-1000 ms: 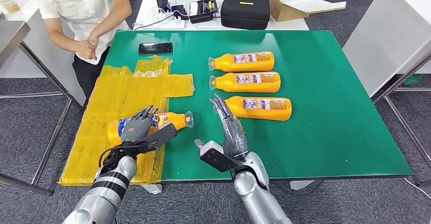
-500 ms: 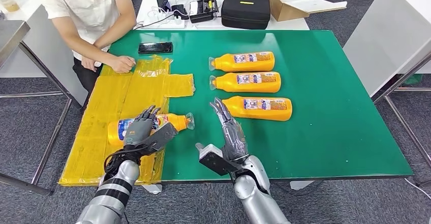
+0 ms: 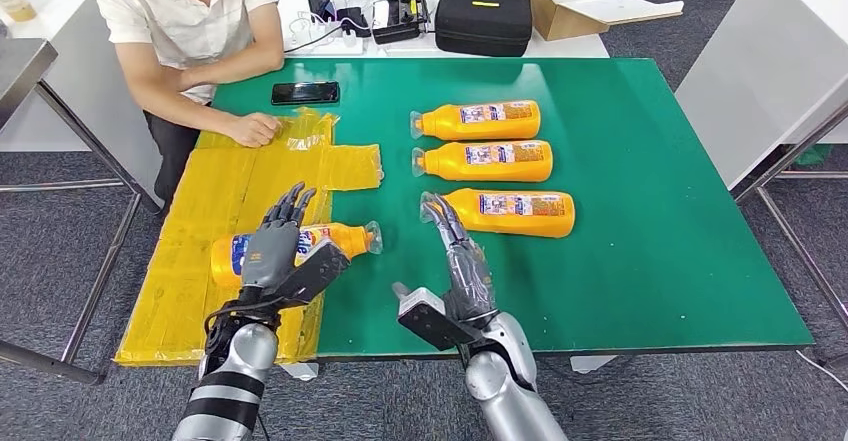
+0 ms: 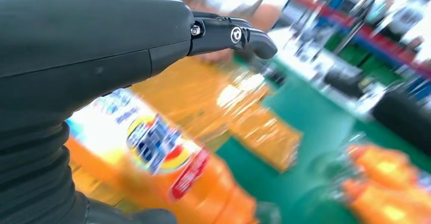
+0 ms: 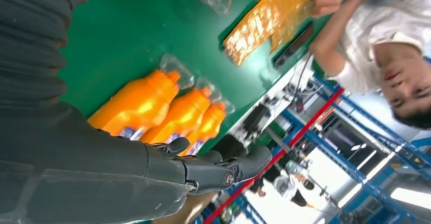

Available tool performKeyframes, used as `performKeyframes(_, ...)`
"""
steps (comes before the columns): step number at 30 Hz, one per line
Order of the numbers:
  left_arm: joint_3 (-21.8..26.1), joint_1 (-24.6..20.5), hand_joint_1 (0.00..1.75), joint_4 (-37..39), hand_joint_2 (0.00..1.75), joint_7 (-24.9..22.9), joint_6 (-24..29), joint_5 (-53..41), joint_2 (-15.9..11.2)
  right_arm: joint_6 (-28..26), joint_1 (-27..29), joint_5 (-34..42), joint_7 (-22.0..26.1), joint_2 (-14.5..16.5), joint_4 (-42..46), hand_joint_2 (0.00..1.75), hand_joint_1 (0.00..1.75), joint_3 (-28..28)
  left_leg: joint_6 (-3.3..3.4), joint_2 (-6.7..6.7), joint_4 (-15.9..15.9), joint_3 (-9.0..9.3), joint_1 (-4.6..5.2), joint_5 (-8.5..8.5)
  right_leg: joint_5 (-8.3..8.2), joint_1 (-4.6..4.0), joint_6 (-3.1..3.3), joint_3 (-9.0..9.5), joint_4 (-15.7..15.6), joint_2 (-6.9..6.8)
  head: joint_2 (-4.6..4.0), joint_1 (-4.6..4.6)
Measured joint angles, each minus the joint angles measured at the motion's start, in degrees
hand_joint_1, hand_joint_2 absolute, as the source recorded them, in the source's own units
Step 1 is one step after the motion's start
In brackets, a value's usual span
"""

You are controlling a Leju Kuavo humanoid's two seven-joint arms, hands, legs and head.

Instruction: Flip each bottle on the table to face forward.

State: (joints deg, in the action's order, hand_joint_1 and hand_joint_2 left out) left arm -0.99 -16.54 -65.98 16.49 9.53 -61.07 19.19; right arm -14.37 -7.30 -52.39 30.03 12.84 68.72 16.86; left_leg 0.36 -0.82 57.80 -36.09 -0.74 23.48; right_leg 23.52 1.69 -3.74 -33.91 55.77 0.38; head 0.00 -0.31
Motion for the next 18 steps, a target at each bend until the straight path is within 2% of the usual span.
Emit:
performKeyframes(5,-5.4,2.9,0.0,-8.8,1.75,2.8,3.7,5.5,-0.3,-6.7,0.3,-19.0,-12.1,-1.9,1.1,1.75,0.0,-0.1,0.01,-0.05,0.0,-0.06,0.02,0.01,0.01,0.02,-0.01,-0.01,0.0,-0.02,0.0,-0.02)
performKeyframes(9,-9.5,6.4,0.0,-14.6,1.75,4.4,2.8,11.6,-0.9,-5.9,0.1,-28.3,-19.9,-5.3,1.2,1.75,0.0,-1.5,0.03,-0.08,0.0,-0.08,0.05,0.03,0.01,0.04,-0.02,-0.01,0.0,-0.04,0.0,-0.02)
performKeyframes(11,-10.7,8.2,0.0,-16.6,1.75,4.6,0.6,15.5,-1.1,-4.2,-0.2,-31.7,-23.2,-7.3,0.9,1.75,0.0,-2.9,0.03,-0.09,0.0,-0.09,0.06,0.03,0.01,0.05,-0.03,-0.02,0.0,-0.05,0.0,-0.02)
performKeyframes(15,-12.3,11.7,0.0,-18.2,1.75,4.1,-9.0,28.8,-1.1,-3.0,-2.1,-36.2,-26.2,-11.3,-1.7,1.75,0.0,-6.6,0.04,-0.08,0.0,-0.09,0.08,0.03,0.0,0.06,-0.03,-0.03,0.0,-0.05,0.0,-0.03)
performKeyframes(18,-13.1,13.8,0.0,-18.2,1.75,4.4,-10.5,31.7,-1.1,-2.6,-2.9,-37.3,-27.3,-13.9,-3.1,1.75,0.0,-8.2,0.03,-0.08,0.0,-0.09,0.09,0.03,0.0,0.05,-0.04,-0.03,0.0,-0.05,0.0,-0.03)
